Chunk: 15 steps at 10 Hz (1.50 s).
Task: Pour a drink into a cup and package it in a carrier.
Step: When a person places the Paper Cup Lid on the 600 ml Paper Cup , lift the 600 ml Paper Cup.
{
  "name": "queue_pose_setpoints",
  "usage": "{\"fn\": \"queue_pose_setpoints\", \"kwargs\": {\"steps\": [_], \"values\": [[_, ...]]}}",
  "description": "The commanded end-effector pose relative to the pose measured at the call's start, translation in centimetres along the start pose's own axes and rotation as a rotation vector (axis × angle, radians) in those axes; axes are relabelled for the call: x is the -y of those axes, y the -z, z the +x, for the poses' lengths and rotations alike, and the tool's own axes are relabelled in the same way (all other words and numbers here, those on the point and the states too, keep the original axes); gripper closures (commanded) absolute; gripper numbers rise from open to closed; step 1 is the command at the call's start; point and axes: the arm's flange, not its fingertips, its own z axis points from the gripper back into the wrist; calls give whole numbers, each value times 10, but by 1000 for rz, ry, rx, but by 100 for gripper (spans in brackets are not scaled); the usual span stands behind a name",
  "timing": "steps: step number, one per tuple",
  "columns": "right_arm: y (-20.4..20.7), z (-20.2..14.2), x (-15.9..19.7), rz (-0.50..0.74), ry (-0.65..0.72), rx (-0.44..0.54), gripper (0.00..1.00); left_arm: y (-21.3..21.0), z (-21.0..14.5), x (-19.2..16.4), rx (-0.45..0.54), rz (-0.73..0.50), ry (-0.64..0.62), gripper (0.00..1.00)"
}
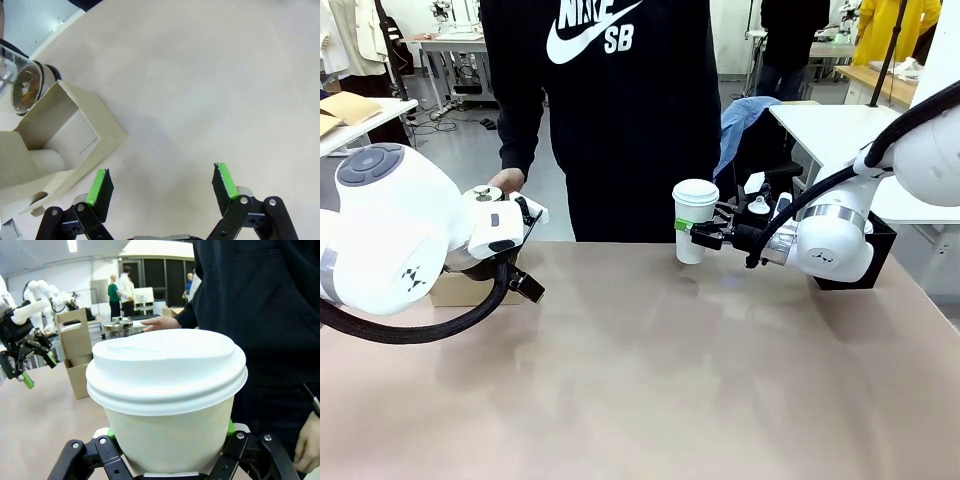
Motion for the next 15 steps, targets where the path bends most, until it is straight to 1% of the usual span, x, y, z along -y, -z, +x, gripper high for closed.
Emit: {"fn": "queue_pose_setpoints", "kwargs": {"steps": [1, 2, 3, 4, 6, 7, 9, 10, 11, 12, 15], "values": [[-15, 63, -7, 16, 43, -6, 19, 0, 0, 0, 1, -2, 1, 0], [-24, 98, -8, 19, 56, -7, 19, 0, 0, 0, 1, -2, 1, 0], [-36, 140, -15, 40, 70, 11, 19, 0, 0, 0, 1, -2, 1, 0], [-48, 177, -25, 87, 89, 18, 19, 0, 0, 0, 1, -2, 1, 0], [-63, 252, -59, 126, 75, -3, 19, 0, 0, 0, 1, -2, 1, 0], [-69, 281, -75, 126, 62, -5, 19, 0, 0, 0, 1, -2, 1, 0], [-84, 298, -88, 104, 49, 2, 19, 0, 0, 0, 1, -2, 1, 0], [-89, 298, -91, 104, 53, 2, 19, 0, 0, 0, 1, -2, 1, 0], [-93, 297, -95, 150, 80, -4, 19, 0, 0, 0, 1, -2, 1, 0], [-83, 308, -90, 115, 28, 20, 19, 0, 0, 0, 1, -2, 1, 0], [-83, 308, -90, 115, 28, 20, 19, 0, 0, 0, 1, -2, 1, 0]]}}
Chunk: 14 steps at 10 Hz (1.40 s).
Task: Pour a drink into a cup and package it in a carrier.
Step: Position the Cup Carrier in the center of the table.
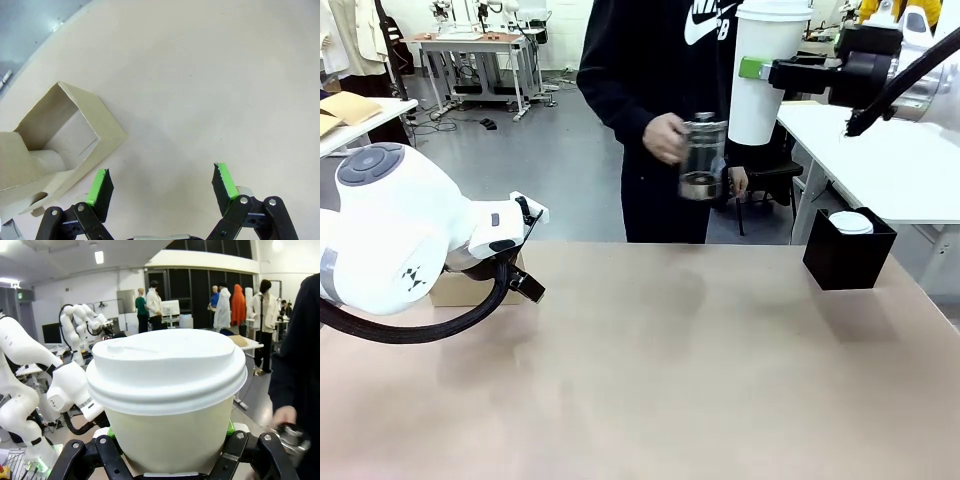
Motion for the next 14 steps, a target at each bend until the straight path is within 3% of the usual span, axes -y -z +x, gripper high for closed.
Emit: {"fn": "queue_pose_setpoints", "kwargs": {"steps": [1, 7, 12, 14], "values": [[3, 7, 2, -5, -9, 8, 19, 0, -1, 0, 0, -2, -1, 0], [3, 7, 2, -5, -9, 8, 19, 0, 0, 0, 0, 0, 0, 0], [3, 7, 2, -5, -9, 8, 19, -129, 44, -23, -138, -31, -128, 0], [3, 7, 2, -5, -9, 8, 19, -168, 75, -66, -127, -27, -260, 0]]}}
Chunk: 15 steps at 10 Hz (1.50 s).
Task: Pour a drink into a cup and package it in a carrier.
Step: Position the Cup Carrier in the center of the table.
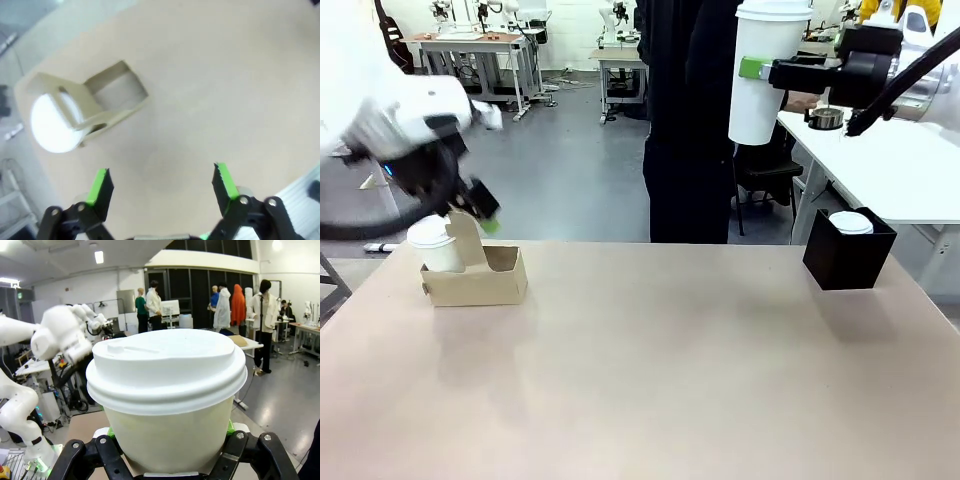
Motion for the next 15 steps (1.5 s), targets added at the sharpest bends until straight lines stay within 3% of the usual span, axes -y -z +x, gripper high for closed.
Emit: {"fn": "queue_pose_setpoints", "kwargs": {"steps": [1, 3, 6, 11, 12, 13, 14, 15], "values": [[4, 7, 1, -4, -8, 9, 19, -14, 37, -29, -28, -10, -134, 0], [4, 7, 1, -4, -8, 9, 19, -16, 62, -52, -52, 5, -228, 0], [4, 7, 1, -4, -8, 9, 19, 22, 88, -79, -130, 90, -362, 0], [4, 7, 1, -4, -8, 9, 19, 86, 91, -99, -193, 137, -439, 0], [4, 7, 1, -4, -8, 9, 19, 92, 88, -102, -193, 135, -433, 42], [4, 7, 1, -4, -8, 9, 19, 92, 87, -101, -189, 164, -433, 59], [4, 7, 1, -4, -8, 9, 19, 92, 87, -100, -176, 160, -436, 100], [4, 7, 1, -4, -8, 9, 19, 92, 86, -98, -172, 155, -438, 100]]}}
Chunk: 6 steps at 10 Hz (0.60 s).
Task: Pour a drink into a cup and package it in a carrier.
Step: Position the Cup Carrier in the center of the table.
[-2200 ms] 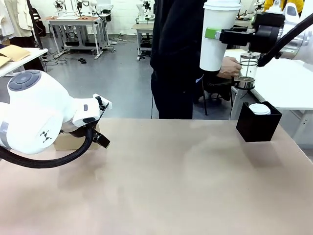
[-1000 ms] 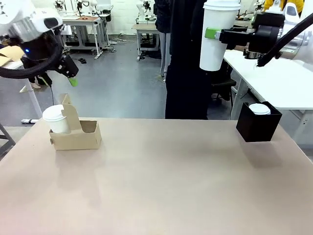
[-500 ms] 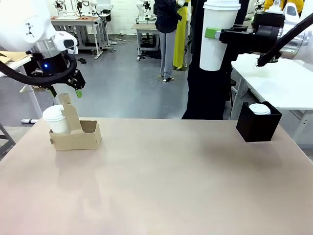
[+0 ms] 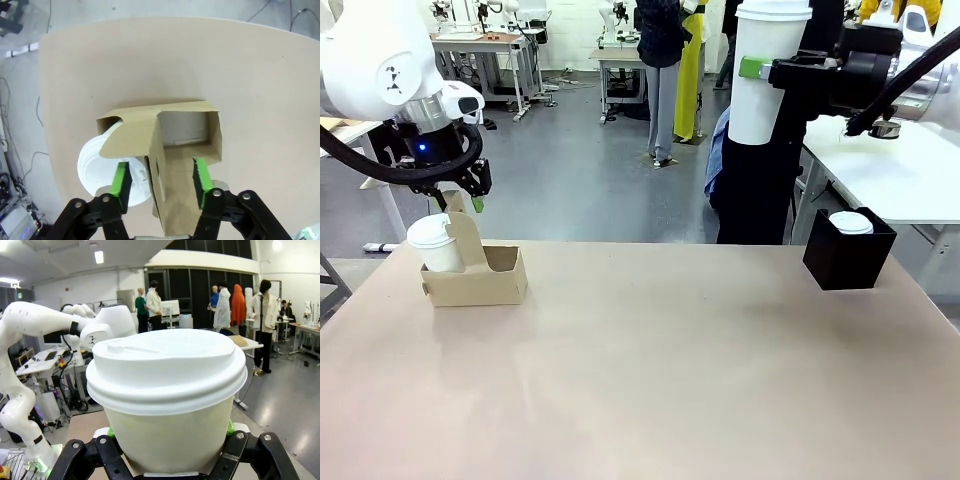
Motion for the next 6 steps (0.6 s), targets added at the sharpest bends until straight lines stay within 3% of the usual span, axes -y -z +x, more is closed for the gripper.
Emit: {"fn": "queue_pose_setpoints", "kwargs": {"steps": [1, 2, 4, 6], "values": [[4, 7, 1, -4, -8, 9, 19, -2, -3, 2, 29, 28, -27, 100], [4, 7, 1, -4, -8, 9, 19, -2, -4, 2, 29, 22, -31, 85], [4, 7, 1, -4, -8, 9, 19, -2, -3, 3, 25, 18, -34, 100], [4, 7, 1, -4, -8, 9, 19, -3, -4, 2, 20, 21, -37, 100]]}}
